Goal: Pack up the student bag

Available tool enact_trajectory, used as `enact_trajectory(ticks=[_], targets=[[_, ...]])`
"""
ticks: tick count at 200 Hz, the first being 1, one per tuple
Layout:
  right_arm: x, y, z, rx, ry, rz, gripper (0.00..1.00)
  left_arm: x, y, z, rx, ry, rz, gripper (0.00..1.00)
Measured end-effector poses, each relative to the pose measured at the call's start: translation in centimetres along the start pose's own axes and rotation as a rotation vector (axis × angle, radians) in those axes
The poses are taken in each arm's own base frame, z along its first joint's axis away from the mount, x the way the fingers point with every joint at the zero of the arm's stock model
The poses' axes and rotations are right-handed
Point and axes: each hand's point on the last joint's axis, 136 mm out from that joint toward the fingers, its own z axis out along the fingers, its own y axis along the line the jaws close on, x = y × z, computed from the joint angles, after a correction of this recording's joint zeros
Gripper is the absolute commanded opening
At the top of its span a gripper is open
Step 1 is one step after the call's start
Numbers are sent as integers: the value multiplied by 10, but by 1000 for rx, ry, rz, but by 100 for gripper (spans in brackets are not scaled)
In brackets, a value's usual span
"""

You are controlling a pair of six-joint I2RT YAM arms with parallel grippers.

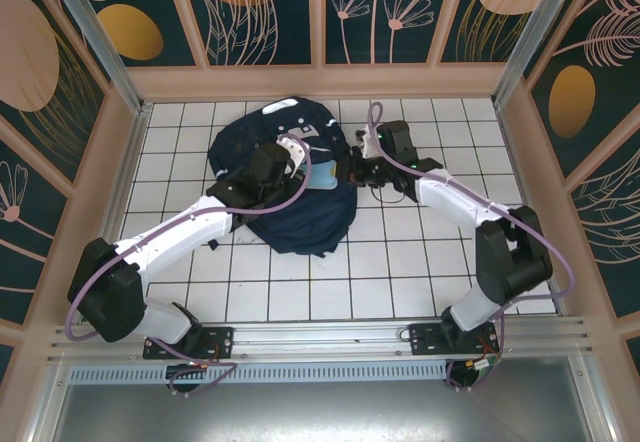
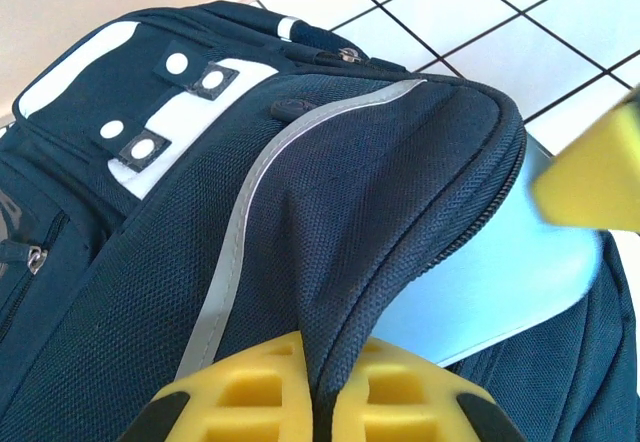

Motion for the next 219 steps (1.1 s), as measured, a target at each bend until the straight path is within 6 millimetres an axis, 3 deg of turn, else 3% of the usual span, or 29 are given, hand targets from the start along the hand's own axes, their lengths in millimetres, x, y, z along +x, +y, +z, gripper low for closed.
enact_trajectory(ticks=[32,60,81,95,117,139,157,189,219], targets=[[1,-6,25,7,0,48,26,-1,-1,0,6,-5,-1,0],[-10,-9,26,27,-53,86,42,-3,0,1,4,-13,-7,0],[-16,-10,21,49,-90,94,45,-4,0,1,5,-18,-10,0],[-16,-9,9,71,-123,90,43,-5,-1,1,11,-21,-13,0],[-11,-3,-16,89,-170,90,30,-5,-3,1,21,-20,-13,0],[7,1,-31,74,-173,111,19,-5,-4,1,25,-21,-13,0],[25,0,-23,77,-132,141,15,-5,-4,1,28,-21,-17,0],[45,-11,10,96,-51,175,14,-4,-5,3,30,-16,-20,0],[32,-17,27,106,-61,186,13,-2,-8,5,43,-10,-22,0]])
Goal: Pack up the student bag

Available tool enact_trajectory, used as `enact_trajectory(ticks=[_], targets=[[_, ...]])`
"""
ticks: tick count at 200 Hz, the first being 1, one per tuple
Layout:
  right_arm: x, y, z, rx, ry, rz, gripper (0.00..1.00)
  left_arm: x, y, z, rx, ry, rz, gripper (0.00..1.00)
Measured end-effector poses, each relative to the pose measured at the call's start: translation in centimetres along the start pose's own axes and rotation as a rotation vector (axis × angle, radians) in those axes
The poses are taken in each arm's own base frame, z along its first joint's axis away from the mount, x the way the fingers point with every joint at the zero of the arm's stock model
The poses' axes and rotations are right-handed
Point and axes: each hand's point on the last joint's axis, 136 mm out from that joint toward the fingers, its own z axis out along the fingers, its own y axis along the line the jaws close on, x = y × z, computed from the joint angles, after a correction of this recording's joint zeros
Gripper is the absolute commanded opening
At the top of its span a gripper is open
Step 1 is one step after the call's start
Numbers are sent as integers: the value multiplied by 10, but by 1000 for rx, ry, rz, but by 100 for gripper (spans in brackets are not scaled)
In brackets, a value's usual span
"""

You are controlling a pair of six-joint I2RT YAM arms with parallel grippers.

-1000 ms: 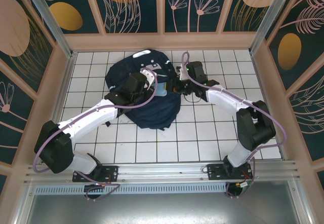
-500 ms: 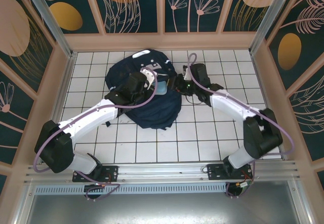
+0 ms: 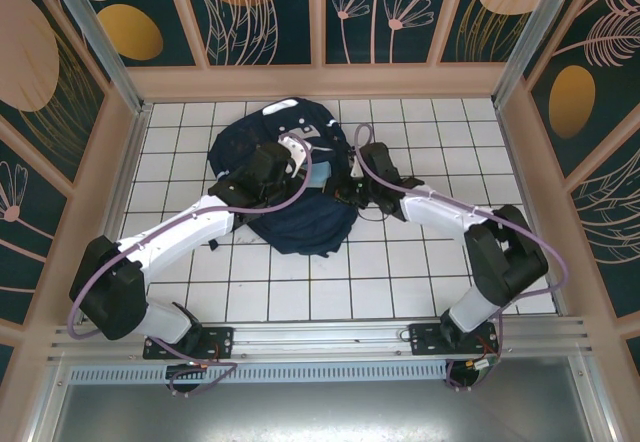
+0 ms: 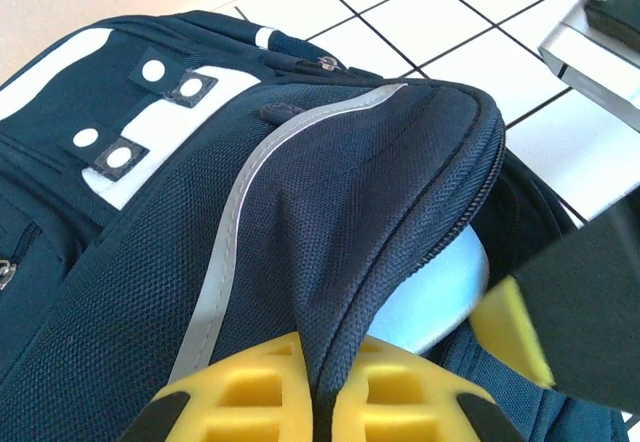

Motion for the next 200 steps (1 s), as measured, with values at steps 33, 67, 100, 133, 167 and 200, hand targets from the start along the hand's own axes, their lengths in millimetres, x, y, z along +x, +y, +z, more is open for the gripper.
enact_trajectory(ticks=[33,67,100,133,167,200], targets=[[-42,20,1,-51,-104,-3,15,1,-2,3,6,6,-8,0],[-55,18,11,-40,-129,14,22,-7,-4,12,15,-1,-39,5],[-53,6,3,-3,-147,21,39,-18,-15,17,68,-14,-89,50],[-27,-7,-45,52,-169,-8,53,-35,-27,7,124,-67,-156,84],[-4,-9,-82,100,-192,-31,61,-41,-19,-22,132,-112,-265,92],[42,6,-71,108,-99,-76,66,-22,27,-41,48,-117,-465,91]])
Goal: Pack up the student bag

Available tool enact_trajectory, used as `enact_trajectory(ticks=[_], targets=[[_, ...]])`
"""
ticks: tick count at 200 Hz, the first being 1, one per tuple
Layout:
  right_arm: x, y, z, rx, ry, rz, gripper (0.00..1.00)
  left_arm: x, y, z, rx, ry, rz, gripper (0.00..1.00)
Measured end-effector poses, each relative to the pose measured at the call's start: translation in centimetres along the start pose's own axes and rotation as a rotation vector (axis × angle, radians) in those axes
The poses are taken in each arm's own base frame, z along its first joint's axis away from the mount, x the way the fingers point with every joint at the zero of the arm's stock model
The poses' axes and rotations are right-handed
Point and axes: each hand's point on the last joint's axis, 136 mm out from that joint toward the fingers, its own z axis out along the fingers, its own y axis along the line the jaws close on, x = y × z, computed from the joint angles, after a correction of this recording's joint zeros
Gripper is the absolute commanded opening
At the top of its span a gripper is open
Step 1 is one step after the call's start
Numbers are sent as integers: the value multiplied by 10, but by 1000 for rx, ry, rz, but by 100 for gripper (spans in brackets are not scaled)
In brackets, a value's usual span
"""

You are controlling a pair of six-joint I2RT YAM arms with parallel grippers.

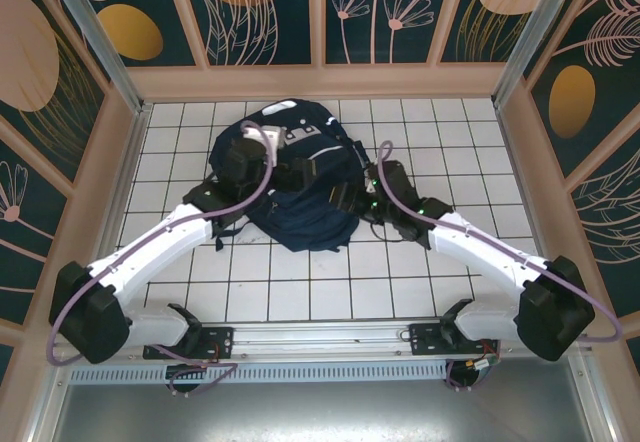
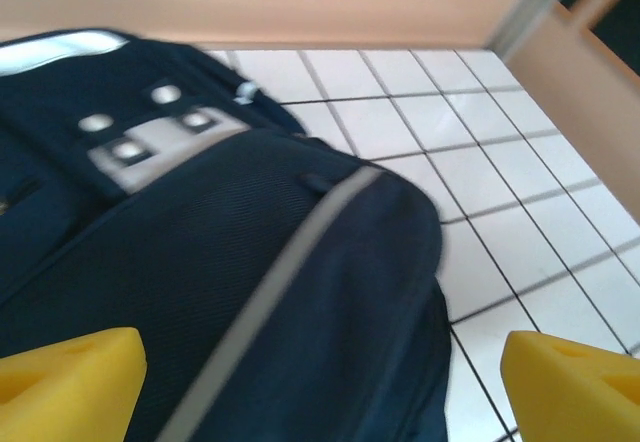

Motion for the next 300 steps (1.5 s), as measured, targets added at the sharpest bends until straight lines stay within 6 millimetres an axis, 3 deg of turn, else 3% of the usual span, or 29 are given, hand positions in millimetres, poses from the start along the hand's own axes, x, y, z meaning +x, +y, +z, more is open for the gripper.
enact_trajectory(ticks=[24,44,77,119,185,230,280,300], targets=[[29,13,14,13,67,-34,68,19,63,-9,-136,16,-196,86],[43,29,30,26,98,-59,67,43,100,-12,-206,52,-350,79],[56,63,55,58,86,-101,55,65,133,-13,-228,79,-555,73],[65,96,90,129,58,-82,43,64,163,-19,-242,32,-703,75],[72,100,135,220,49,21,32,67,174,-28,-247,13,-736,76],[65,99,137,269,7,96,26,68,170,-28,-221,25,-732,75],[60,92,135,334,-34,134,4,74,159,-26,-149,51,-728,65],[59,90,134,343,-43,129,0,74,149,-23,-83,60,-734,62]])
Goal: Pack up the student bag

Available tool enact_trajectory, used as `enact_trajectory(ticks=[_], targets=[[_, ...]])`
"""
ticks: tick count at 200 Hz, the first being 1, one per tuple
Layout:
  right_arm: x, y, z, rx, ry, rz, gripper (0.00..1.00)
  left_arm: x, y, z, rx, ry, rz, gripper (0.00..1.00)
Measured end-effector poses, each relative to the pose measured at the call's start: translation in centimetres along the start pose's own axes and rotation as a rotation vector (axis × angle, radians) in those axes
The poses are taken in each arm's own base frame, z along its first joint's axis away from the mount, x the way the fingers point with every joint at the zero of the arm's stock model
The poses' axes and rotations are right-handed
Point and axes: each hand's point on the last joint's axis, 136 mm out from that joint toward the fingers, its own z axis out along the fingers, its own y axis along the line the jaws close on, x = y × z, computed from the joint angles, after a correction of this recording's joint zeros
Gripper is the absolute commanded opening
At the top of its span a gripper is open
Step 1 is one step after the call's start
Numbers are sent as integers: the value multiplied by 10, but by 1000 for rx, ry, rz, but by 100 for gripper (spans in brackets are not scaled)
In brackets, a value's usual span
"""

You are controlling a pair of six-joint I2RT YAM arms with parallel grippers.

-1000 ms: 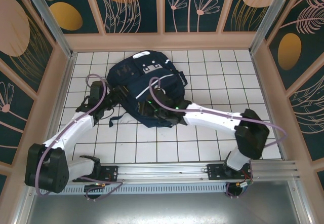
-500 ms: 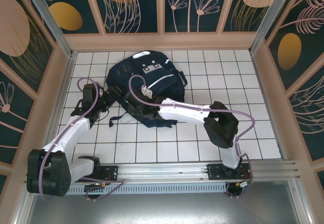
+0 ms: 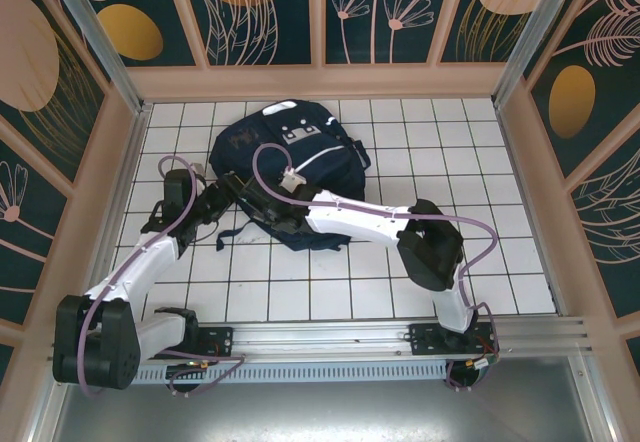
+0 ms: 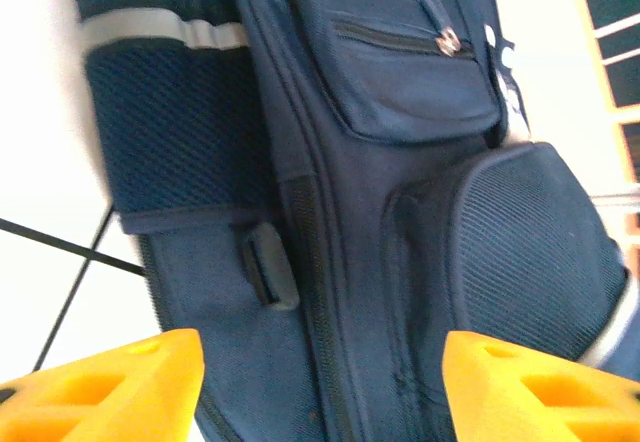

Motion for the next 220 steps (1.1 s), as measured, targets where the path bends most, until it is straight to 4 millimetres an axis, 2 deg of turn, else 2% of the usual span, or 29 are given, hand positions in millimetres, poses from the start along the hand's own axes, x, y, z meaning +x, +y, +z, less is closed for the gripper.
enact_trajectory(ticks=[56,77,104,136,156,166,178,198,220], targets=[[4,-5,-7,-52,31,-182,0,19,-31,3,214,83,-37,62],[0,-3,-14,-84,43,-231,0,28,-41,10,252,121,-37,57],[-3,-3,-21,-106,56,-283,0,40,-40,26,236,169,-55,50],[0,-9,-20,-105,76,-338,0,39,-42,38,239,184,-75,36],[1,-15,-20,-96,85,-365,0,37,-44,43,243,188,-78,18],[0,-19,-20,-88,84,-375,0,37,-46,44,244,193,-81,12],[-2,-25,-22,-70,75,-386,0,39,-48,45,244,202,-80,0],[-10,-40,-28,-28,37,-393,0,42,-50,48,240,219,-71,0],[-24,-67,-42,21,-4,-393,0,43,-51,51,230,229,-66,0]])
